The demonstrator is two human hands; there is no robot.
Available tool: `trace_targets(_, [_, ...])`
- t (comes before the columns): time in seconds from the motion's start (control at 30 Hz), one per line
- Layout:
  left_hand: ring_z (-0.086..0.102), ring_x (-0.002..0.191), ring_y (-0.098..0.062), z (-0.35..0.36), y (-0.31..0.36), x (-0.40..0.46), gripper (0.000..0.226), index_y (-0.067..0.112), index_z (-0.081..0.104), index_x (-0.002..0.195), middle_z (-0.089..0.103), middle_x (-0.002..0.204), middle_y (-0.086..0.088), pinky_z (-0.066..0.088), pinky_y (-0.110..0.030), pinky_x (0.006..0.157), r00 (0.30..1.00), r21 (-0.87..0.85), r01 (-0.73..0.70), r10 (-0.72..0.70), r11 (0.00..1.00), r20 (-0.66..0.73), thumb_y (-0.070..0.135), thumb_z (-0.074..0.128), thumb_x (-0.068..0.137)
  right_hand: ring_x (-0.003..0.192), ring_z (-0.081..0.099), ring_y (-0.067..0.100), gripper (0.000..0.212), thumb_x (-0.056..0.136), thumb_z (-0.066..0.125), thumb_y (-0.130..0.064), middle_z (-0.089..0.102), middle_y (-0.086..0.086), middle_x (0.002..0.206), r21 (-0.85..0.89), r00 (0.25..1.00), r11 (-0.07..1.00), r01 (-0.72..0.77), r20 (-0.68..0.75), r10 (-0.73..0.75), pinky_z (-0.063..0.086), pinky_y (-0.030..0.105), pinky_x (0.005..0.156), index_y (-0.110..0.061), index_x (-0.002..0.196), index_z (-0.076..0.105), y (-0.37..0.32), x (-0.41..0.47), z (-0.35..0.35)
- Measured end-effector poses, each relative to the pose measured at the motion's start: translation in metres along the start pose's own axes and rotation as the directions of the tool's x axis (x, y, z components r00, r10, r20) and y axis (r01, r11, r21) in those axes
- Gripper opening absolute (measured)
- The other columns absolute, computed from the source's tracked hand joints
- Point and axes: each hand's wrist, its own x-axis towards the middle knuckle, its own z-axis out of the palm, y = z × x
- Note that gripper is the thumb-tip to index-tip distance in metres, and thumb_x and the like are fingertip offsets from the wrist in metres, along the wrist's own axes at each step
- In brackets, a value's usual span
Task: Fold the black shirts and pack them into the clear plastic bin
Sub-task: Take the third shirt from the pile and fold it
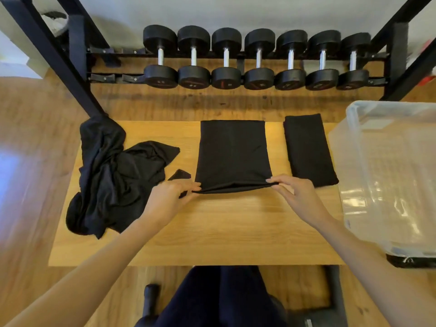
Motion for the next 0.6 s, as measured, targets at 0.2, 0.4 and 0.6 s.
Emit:
trace_targets(0.2, [0.056,0.124,-0.012,0.038,-0.010,-0.024,0.024,0.015,0.072,0.114,0.066,0.126,0.005,0.037,-0.023,0.103,0.996,0.062,-0.091,0.090,0.994,0.026,0.015,0.066,0.091,0.120,0.057,0.025,0.023,0.093,0.062,-0.011,0.069,0.004,0.118,-0.285,0.995,0.956,0.069,-0.043,-0.085,0.035,0.032,0.107,-0.013,0.114,0.070,0.029,-0.033,0.038])
trace_targets(0.4, [0.047,0.119,0.007,0.060,-0.022,-0.048,0.025,0.016,0.071,0.116,0.061,0.129,0.009,0.028,-0.004,0.101,0.993,0.022,-0.090,0.089,0.996,0.076,0.014,0.062,0.093,0.096,0.070,0.020,0.017,0.082,0.066,-0.013,0.074,0.005,0.102,-0.505,0.951,0.830,0.238,-0.052,-0.305,0.034,0.029,0.106,-0.009,0.095,0.076,0.048,-0.056,0.059])
trace_targets(0.6, [0.054,0.106,-0.004,0.070,-0.021,-0.070,0.037,0.014,0.074,0.108,0.065,0.116,0.002,0.041,-0.011,0.095,0.985,0.008,-0.164,0.164,0.986,0.047,0.035,0.047,0.093,0.101,0.066,0.022,0.025,0.071,0.081,0.001,0.070,0.009,0.109,-0.539,0.946,0.800,0.264,-0.016,-0.323,0.037,0.037,0.105,-0.007,0.095,0.075,0.057,-0.081,0.067])
